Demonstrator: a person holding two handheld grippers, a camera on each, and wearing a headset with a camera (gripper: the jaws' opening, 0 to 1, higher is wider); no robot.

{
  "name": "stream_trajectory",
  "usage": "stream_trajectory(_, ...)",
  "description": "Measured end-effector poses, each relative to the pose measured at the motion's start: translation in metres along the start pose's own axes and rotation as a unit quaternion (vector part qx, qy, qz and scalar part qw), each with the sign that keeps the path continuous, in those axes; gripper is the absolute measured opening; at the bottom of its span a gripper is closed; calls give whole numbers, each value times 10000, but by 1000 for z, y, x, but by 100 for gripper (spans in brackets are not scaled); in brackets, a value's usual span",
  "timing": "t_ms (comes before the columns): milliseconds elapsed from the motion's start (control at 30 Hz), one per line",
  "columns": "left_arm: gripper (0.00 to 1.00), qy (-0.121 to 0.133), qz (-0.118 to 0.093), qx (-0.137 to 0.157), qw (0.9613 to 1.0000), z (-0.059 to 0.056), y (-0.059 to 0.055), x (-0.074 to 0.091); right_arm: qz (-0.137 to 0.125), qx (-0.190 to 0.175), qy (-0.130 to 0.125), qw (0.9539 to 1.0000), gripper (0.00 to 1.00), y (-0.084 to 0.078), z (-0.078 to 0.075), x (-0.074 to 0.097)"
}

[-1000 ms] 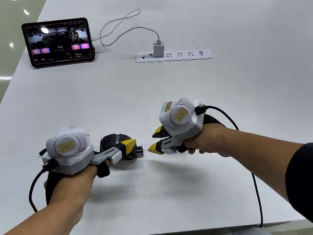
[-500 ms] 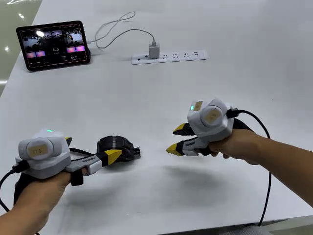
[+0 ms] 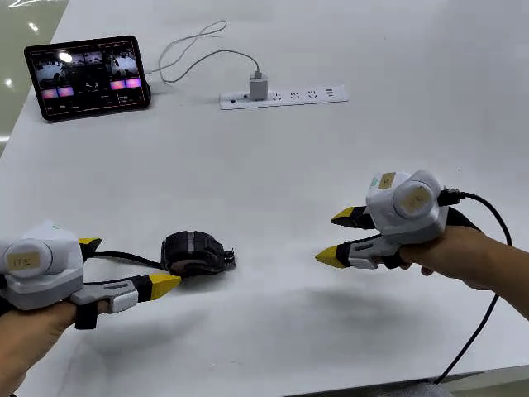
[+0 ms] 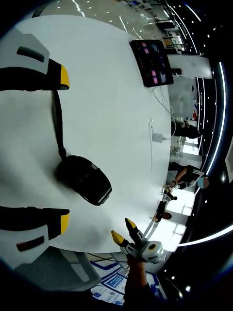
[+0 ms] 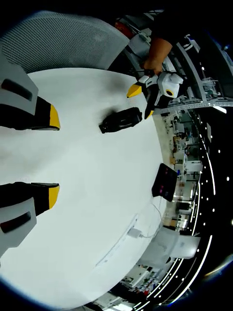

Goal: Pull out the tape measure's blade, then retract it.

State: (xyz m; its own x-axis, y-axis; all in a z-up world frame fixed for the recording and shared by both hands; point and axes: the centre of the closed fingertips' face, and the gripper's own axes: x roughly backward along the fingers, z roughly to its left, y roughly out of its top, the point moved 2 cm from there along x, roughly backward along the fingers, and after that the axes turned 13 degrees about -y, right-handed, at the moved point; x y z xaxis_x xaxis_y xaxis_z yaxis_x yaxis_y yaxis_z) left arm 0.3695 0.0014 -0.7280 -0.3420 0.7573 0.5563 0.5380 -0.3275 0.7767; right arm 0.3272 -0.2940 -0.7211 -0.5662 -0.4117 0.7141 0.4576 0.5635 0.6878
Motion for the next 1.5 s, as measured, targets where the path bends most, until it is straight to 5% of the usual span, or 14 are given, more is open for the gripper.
stream_trajectory(133, 99, 56, 254, -117, 9996, 1, -8, 5, 61, 120, -68, 9999, 42, -13, -4, 10)
stream_trajectory(400, 99, -125, 31, -274, 9995, -6, -1, 15, 89, -115, -222, 9996, 49, -32, -15, 35)
stream_trajectory(600, 99, -72, 256, -307, 9992, 0, -8, 22, 97, -301, -348, 9989, 56, -47, -25, 49)
stream_trajectory(1033, 99, -145, 351, -166, 9991, 5, -19, 46, 143, -684, -593, 9958, 74, -80, -41, 71)
stream_trajectory(1167, 97, -140, 558, -165, 9982, 6, -27, 50, 148, -741, -614, 9952, 80, -85, -43, 74)
stream_trajectory(1500, 99, -150, 542, -224, 9982, 9, -25, 62, 7, -722, -613, 9955, 95, -90, -46, 84)
